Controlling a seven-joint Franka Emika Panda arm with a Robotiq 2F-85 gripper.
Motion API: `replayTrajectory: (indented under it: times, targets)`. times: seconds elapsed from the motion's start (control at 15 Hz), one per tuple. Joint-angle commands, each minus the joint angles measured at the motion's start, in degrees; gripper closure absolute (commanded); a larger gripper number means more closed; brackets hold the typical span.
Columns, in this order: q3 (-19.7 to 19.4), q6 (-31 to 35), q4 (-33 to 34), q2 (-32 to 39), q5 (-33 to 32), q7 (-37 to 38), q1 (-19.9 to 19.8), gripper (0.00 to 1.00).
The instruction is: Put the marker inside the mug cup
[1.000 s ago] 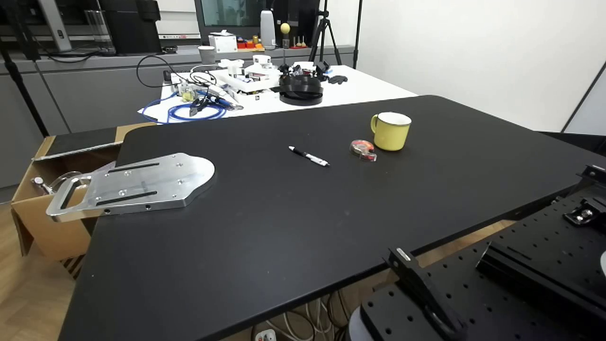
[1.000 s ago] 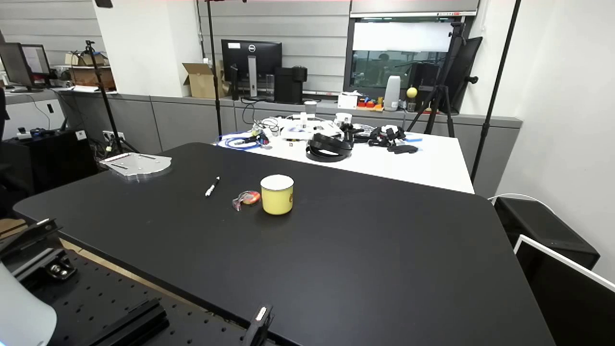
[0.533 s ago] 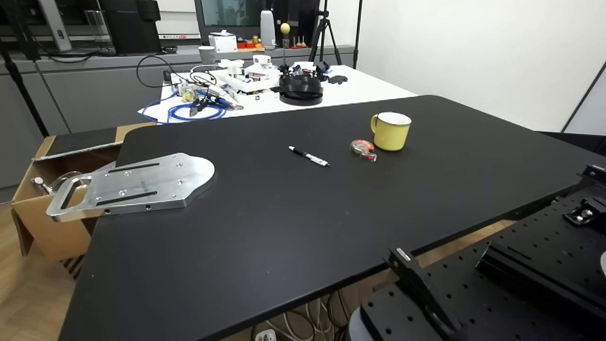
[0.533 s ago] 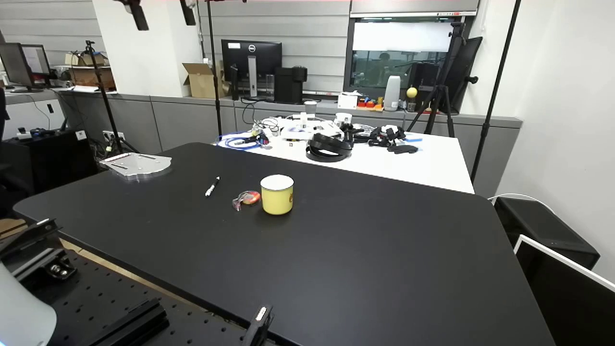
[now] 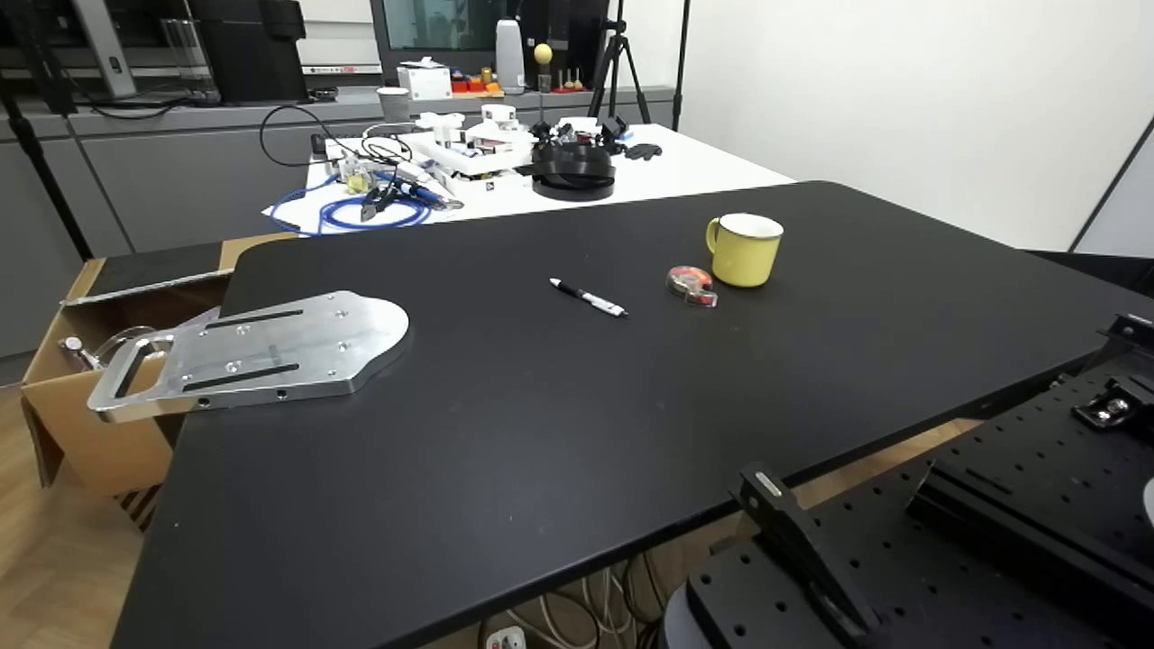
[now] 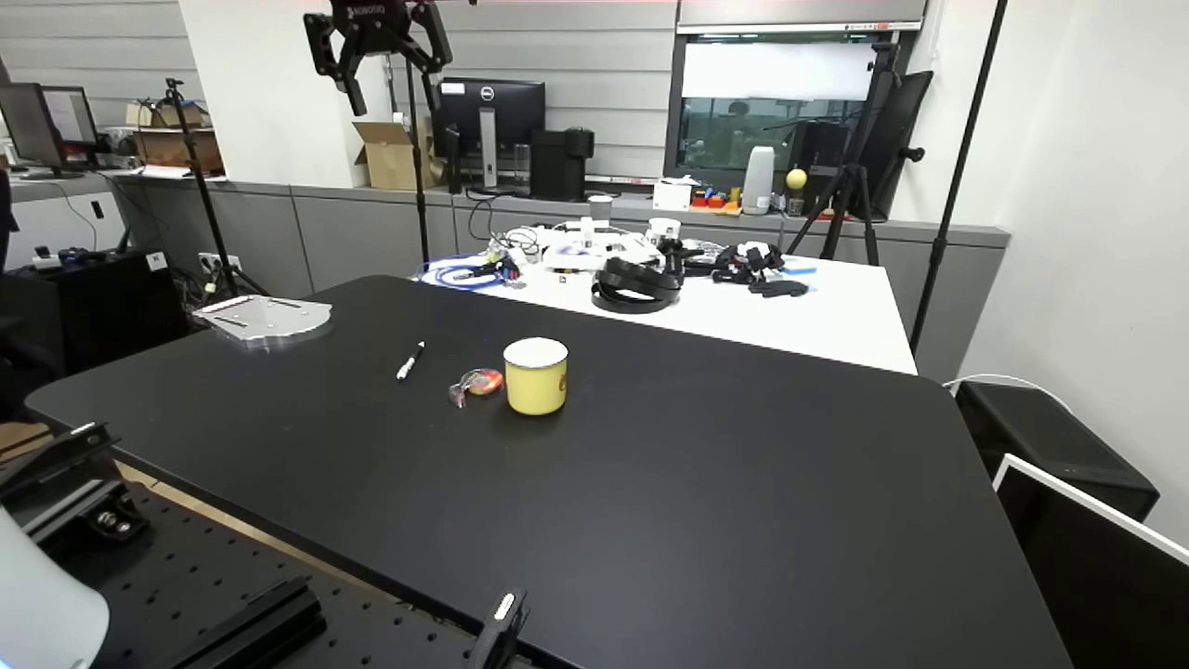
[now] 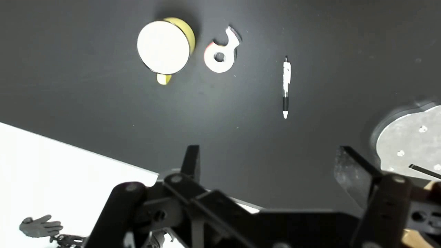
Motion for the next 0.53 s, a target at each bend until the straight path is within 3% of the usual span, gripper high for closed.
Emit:
replayTrajectory:
  times: [0.0,0.47]
  targets:
    - [1.6,4.2,6.6,10.7,2.7,1.4,2.5,0.0]
    - [4.3,8.9,12.2,25.0,0.6,0.9,4.3,0.0]
